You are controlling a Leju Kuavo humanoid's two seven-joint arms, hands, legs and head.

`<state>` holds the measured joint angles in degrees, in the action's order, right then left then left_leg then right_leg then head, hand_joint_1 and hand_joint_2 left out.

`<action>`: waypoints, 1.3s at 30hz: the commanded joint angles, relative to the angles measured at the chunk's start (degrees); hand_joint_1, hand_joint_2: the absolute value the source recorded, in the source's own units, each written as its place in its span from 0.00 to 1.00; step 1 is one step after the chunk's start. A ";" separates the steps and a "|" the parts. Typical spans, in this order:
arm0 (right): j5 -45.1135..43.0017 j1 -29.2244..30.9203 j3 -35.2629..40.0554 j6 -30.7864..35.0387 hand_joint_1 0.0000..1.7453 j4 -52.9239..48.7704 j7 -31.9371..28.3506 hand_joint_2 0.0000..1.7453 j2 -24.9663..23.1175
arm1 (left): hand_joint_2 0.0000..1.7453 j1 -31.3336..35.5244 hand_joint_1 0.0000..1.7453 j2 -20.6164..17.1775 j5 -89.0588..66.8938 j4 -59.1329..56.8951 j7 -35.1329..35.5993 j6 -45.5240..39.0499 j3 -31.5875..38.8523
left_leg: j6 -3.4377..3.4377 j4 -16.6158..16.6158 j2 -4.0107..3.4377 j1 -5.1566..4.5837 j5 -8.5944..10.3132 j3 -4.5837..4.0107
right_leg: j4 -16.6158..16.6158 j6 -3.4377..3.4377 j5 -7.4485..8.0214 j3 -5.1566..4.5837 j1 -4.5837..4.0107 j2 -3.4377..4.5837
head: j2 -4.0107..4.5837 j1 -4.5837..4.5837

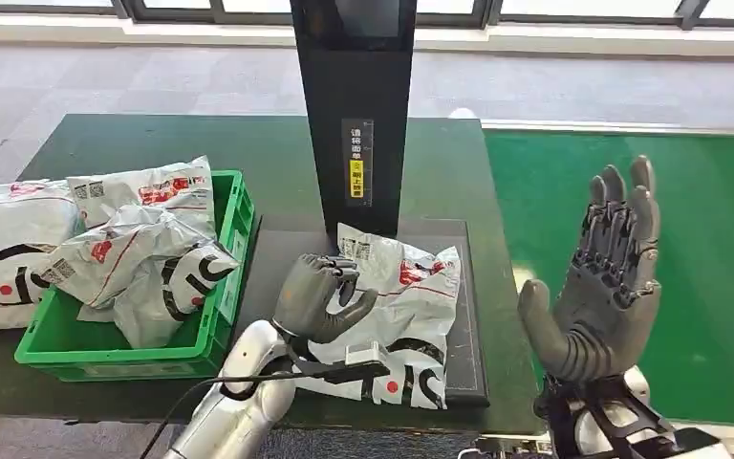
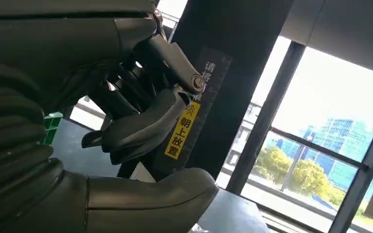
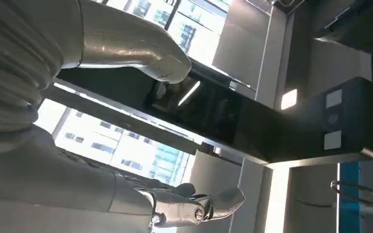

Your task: Moved the parcel from conveyor to table for the left to box.

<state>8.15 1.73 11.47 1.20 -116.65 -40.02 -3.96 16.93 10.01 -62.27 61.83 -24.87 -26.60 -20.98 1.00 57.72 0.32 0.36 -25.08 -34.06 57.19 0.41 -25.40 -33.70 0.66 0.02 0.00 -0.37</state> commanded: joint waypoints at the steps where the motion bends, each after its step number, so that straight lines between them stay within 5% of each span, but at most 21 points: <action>1: -0.92 1.22 2.10 -0.09 0.00 0.83 0.02 1.00 2.59 | 1.00 -0.68 0.68 -1.03 2.70 0.75 -0.85 2.01 2.57 | -0.01 -0.05 -0.14 0.01 -0.04 0.08 | -0.07 -0.02 0.01 0.05 -0.02 0.11 | 0.00 0.02; 2: -1.00 1.35 2.02 -0.21 0.00 0.99 0.02 1.00 2.63 | 1.00 -0.83 0.01 -0.98 3.10 0.44 -0.72 2.64 2.80 | -0.02 -0.10 -0.18 0.00 -0.03 0.12 | -0.11 -0.03 0.02 0.06 -0.01 0.15 | 0.00 0.00; 5: -1.09 1.55 1.79 -0.84 0.00 1.59 0.02 1.00 2.62 | 1.00 0.16 0.00 -0.40 3.73 -3.41 0.41 3.38 3.98 | -0.01 -0.09 -0.12 0.00 -0.02 0.12 | -0.09 -0.03 0.01 0.08 -0.01 0.09 | 0.00 0.00; 6: -1.14 1.53 1.71 -0.83 0.00 1.51 0.02 1.00 2.64 | 0.00 0.39 0.00 0.10 5.34 -4.13 -0.52 2.72 4.77 | -0.02 -0.11 -0.15 0.02 -0.02 0.14 | -0.13 -0.03 0.03 0.10 -0.04 0.12 | 0.00 0.00; 11: -1.29 2.01 1.47 -1.03 0.00 1.64 0.02 1.00 2.40 | 0.00 0.94 0.00 0.64 8.97 -4.22 -2.59 0.57 6.78 | -0.02 -0.05 -0.10 0.01 -0.01 0.05 | -0.07 -0.02 0.03 0.02 -0.02 0.08 | 0.00 0.00; 12: -1.28 2.32 1.41 -1.23 0.00 1.93 0.02 1.00 2.32 | 1.00 1.08 0.00 0.68 9.05 -4.41 -2.59 1.06 6.51 | -0.02 -0.11 -0.13 0.00 0.01 0.08 | -0.12 -0.03 0.05 0.03 -0.02 0.09 | 0.00 0.00; 25: -1.19 3.16 1.24 -1.73 0.00 2.73 0.02 1.00 1.86 | 1.00 3.41 0.00 -0.07 10.09 -10.66 -2.75 8.64 3.34 | -0.02 -0.05 -0.04 0.01 -0.01 0.06 | -0.07 -0.03 0.01 0.05 -0.02 0.02 | 0.00 0.00; 39: -2.38 4.81 -0.27 -5.10 0.00 5.16 0.02 1.00 1.69 | 1.00 10.11 0.00 0.48 -0.53 -34.86 3.00 16.77 -5.27 | -0.01 -0.03 -0.05 0.02 -0.01 0.06 | -0.07 -0.02 0.01 0.04 -0.03 0.05 | 0.00 0.00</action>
<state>6.12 4.08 11.61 -3.10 -116.10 -40.00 -3.17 22.16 10.82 -61.16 41.72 -23.06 -13.48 -20.79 1.00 57.73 0.29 0.35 -25.08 -34.08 57.18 0.41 -25.39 -33.76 0.66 0.08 0.00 -0.37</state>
